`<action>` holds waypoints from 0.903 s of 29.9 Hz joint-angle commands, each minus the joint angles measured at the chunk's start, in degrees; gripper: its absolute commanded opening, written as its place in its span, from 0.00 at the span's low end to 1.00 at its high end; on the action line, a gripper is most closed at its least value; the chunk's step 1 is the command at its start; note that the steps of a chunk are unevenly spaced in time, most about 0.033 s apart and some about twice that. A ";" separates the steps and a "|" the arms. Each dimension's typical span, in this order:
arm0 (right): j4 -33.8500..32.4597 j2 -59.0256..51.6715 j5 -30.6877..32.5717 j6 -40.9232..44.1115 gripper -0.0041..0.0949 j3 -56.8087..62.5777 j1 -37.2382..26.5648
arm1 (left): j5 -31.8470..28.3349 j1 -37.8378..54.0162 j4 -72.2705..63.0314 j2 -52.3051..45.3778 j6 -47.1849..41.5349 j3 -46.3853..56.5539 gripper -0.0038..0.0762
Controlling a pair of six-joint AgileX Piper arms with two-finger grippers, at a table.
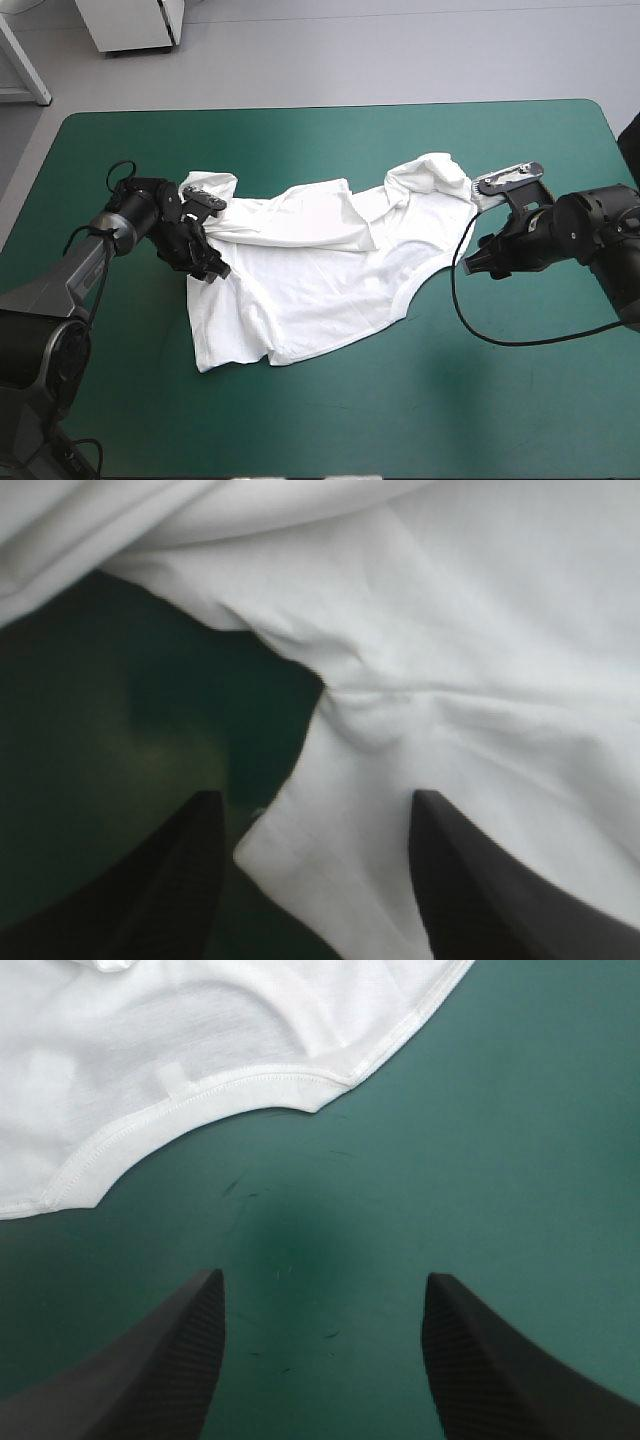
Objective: Fold the cloth
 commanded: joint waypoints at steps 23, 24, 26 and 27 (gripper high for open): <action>-8.85 10.64 -5.51 6.56 0.60 -4.71 0.09 | 6.34 -0.07 -6.23 2.61 0.09 -1.74 0.02; -8.75 12.05 -5.97 6.56 0.60 -6.11 0.09 | 6.62 -0.07 -7.08 2.61 0.09 -1.74 0.02; -8.75 15.17 -6.33 6.56 0.60 -9.06 0.09 | 7.14 -0.07 -8.31 2.61 0.39 -1.74 0.02; -8.75 16.89 -6.33 6.71 0.60 -10.91 0.09 | 7.14 -0.07 -9.05 2.61 1.06 -1.74 0.02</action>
